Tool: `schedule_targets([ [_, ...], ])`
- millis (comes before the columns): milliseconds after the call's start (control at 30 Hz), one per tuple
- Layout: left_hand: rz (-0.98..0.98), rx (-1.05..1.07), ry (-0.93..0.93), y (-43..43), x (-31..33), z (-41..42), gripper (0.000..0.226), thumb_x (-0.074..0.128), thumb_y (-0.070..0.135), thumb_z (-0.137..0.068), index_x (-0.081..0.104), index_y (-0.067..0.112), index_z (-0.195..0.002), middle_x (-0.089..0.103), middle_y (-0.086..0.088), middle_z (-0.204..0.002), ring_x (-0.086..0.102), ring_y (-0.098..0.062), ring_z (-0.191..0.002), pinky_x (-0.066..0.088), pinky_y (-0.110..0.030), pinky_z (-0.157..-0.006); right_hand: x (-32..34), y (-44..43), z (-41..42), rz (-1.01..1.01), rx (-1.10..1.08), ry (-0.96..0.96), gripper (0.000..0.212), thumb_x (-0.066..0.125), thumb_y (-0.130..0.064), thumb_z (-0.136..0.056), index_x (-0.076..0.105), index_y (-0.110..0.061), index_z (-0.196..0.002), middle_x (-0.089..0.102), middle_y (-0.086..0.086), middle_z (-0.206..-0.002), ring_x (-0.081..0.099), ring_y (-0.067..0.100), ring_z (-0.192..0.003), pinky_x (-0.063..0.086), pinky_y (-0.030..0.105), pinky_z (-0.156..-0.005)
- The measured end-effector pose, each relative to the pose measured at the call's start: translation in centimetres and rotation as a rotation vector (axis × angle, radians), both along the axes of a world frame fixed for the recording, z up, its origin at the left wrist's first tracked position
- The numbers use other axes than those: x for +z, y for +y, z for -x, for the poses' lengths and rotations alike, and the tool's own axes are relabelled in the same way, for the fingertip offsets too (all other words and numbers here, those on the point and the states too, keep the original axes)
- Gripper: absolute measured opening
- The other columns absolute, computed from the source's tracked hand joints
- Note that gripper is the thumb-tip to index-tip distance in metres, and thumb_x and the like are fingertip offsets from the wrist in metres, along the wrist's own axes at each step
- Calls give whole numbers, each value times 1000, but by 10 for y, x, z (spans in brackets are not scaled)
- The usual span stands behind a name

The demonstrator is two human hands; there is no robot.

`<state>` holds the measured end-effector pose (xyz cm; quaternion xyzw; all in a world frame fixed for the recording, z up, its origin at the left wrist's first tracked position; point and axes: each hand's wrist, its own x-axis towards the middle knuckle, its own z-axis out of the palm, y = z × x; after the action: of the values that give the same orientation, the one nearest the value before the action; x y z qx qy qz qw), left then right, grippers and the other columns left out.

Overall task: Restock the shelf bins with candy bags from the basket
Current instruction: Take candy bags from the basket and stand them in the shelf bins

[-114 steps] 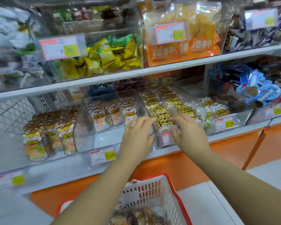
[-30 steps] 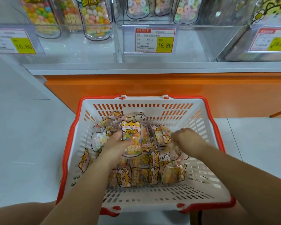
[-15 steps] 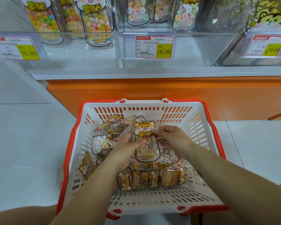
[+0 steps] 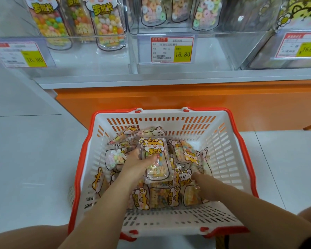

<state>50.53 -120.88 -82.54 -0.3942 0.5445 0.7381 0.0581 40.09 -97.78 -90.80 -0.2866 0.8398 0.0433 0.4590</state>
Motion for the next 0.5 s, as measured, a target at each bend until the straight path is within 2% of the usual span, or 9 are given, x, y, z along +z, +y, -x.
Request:
schedule_targets([
  [33,-4,-7,0,-1,-2,0,32,70,15,-93,53,18,-120,56,21,-86,54,4,-82,40,-27,-86,1,0,-2,-23,54,1,45,57,-2,-90,50,-12,-134,58,10,-131,57,24,-117,48,31,-93],
  [100,15,-19,2,-3,-6,-3,25,71,20,-92,58,19,-113,68,20,-84,62,5,-85,43,-28,-74,4,-1,-6,-60,147,5,27,56,-9,-92,62,-7,-118,63,11,-122,60,23,-108,48,30,-90],
  [167,61,-22,-10,-4,-8,-4,22,71,23,-93,58,21,-111,68,23,-82,62,5,-85,41,-28,-83,11,-1,-4,-36,126,9,19,55,-9,-92,65,-10,-107,66,8,-113,61,21,-98,49,29,-84],
  [233,99,4,-23,-4,-4,-5,24,66,23,-97,52,23,-117,55,23,-88,53,3,-86,34,-27,-89,24,-5,6,130,27,58,14,51,-8,-91,61,-16,-96,65,3,-97,63,21,-89,50,29,-76],
  [267,113,2,-20,-2,-1,-6,31,62,24,-99,52,19,-128,53,21,-92,49,1,-87,32,-26,-90,35,-10,12,259,-24,109,12,50,-9,-90,58,-17,-93,62,-1,-88,62,21,-83,48,29,-68],
  [333,125,-7,-39,-2,-2,-7,43,58,28,-101,48,13,-140,56,13,-111,50,-7,-103,32,-26,-93,65,-27,20,572,20,300,9,53,-12,-88,59,-19,-89,57,-5,-81,52,17,-75,38,28,-64],
  [400,86,0,-53,-1,-4,-8,38,59,33,-100,52,21,-135,55,13,-113,54,-9,-107,42,-29,-94,93,-50,17,842,224,496,10,57,-12,-83,60,-21,-88,55,-5,-82,42,12,-77,36,30,-74],
  [433,40,22,-67,2,1,-7,29,63,38,-97,56,25,-122,62,13,-110,60,-8,-101,49,-31,-88,102,-61,9,922,308,537,12,55,-13,-82,60,-22,-89,55,-5,-85,42,13,-80,39,32,-82],
  [500,-73,28,-67,6,4,-7,45,72,49,-87,61,20,-119,74,2,-108,69,-16,-103,54,-44,-93,105,-75,-8,991,418,549,17,50,-16,-87,64,-21,-94,57,-3,-95,48,18,-92,39,42,-107],
])
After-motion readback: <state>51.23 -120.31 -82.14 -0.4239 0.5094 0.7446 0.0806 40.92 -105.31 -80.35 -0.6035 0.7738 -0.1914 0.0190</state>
